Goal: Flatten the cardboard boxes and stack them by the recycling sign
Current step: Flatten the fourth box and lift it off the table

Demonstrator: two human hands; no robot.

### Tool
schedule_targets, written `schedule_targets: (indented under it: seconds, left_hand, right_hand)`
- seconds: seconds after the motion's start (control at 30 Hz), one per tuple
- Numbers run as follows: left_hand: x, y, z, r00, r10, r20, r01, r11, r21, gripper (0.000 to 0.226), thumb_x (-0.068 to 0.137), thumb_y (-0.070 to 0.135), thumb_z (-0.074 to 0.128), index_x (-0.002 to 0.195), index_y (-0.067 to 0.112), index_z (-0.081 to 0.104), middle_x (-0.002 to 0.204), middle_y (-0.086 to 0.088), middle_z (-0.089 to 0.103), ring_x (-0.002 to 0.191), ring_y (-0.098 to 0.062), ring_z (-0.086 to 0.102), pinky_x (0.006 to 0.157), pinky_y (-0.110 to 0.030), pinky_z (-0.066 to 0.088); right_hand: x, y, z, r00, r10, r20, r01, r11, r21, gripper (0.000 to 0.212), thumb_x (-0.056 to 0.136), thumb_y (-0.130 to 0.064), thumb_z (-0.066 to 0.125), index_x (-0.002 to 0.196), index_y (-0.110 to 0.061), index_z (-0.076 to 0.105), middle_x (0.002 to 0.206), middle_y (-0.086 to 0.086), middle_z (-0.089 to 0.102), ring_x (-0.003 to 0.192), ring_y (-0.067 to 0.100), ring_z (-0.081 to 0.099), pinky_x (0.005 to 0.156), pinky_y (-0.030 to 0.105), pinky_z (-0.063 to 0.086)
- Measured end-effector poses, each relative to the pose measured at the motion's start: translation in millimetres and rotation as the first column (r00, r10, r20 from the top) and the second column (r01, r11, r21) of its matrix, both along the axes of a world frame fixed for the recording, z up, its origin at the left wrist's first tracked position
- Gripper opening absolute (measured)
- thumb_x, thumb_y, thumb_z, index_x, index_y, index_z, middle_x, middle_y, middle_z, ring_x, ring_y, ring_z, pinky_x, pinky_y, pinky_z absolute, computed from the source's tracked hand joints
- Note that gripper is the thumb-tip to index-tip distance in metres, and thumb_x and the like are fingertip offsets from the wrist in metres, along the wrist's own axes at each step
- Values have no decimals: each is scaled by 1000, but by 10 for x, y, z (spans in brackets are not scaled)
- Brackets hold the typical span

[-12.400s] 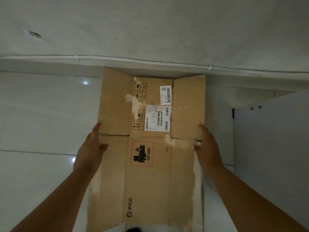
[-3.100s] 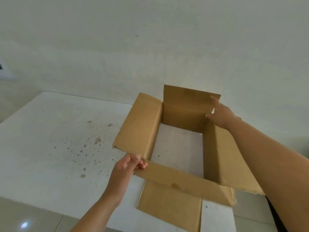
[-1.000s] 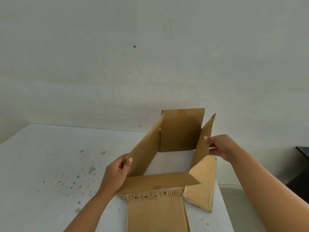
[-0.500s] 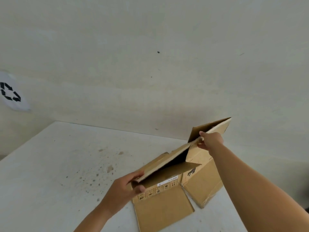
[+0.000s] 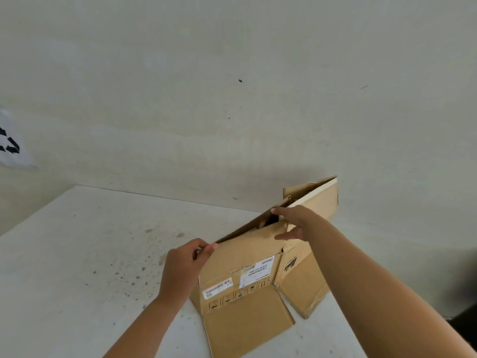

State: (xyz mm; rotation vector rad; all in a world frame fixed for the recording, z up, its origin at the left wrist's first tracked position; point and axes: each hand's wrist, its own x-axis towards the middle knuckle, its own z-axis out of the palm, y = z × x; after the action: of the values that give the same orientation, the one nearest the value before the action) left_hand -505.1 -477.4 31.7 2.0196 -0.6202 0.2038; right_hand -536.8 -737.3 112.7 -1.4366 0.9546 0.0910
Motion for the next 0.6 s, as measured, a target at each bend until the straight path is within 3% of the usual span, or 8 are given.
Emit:
schedule_targets:
  seconds: [0.07, 0.17, 0.27, 0.37, 0.43, 0.53, 0.6]
  left_hand:
    - [0, 3, -12, 1000, -6, 12, 6, 1000, -10, 27, 81, 43, 61, 65, 22, 63, 43, 8, 50, 43, -10, 49, 42, -15, 33]
    - [-19, 26, -67, 996, -30, 82, 29, 999, 20, 34, 84, 44, 64, 61, 20, 59, 41, 11, 43, 40, -8, 44, 39, -13, 28]
    - [-102, 38, -102, 983, -79, 165, 69, 995, 67, 47, 84, 60, 47, 61, 20, 56, 42, 14, 38, 41, -7, 43, 38, -12, 27]
    - [-203, 40, -93, 967, -118, 225, 90, 987, 129, 59, 87, 67, 33, 66, 21, 62, 44, 13, 46, 39, -5, 44, 39, -9, 30]
    - [-270, 34, -64, 962, -150, 228, 114, 980, 163, 61, 86, 70, 31, 72, 22, 66, 50, 13, 55, 44, -4, 50, 42, -7, 35]
    - [-328, 44, -11, 978, -159, 134, 149, 985, 83, 57, 80, 74, 39, 86, 27, 71, 71, 20, 68, 63, 2, 63, 56, -8, 48]
    - [-318, 71, 29, 991, -115, 62, 115, 993, -5, 45, 77, 68, 51, 97, 33, 71, 83, 31, 68, 74, 3, 66, 64, -14, 54]
  right_hand:
    - [70, 94, -40, 999, -44, 29, 45, 999, -30, 53, 83, -11, 71, 127, -5, 42, 129, 13, 43, 118, 38, 47, 83, 45, 57]
    - [189, 218, -157, 996, -82, 40, 86, 989, -118, 45, 80, -14, 73, 117, -4, 49, 112, 9, 51, 95, 26, 50, 86, 41, 56]
    - [228, 356, -167, 997, -69, 23, 73, 968, -238, 43, 82, -35, 72, 97, -2, 49, 92, 8, 53, 85, 27, 56, 77, 35, 55]
    - [227, 342, -139, 996, -19, -85, -18, 909, -416, 30, 87, -19, 66, 73, 1, 49, 65, 12, 55, 70, 31, 61, 82, 41, 58]
    - [246, 278, -129, 995, 36, -92, -73, 899, -432, 8, 85, -5, 58, 83, 2, 56, 67, 13, 57, 71, 30, 62, 83, 43, 58]
    - [243, 237, -47, 998, 43, -54, -62, 906, -419, 26, 85, 0, 57, 110, 1, 60, 79, 9, 60, 80, 25, 63, 79, 35, 57]
    - [295, 182, 77, 999, -39, 11, 40, 922, -384, 27, 85, -3, 61, 111, -1, 65, 97, 6, 69, 95, 20, 67, 79, 29, 53]
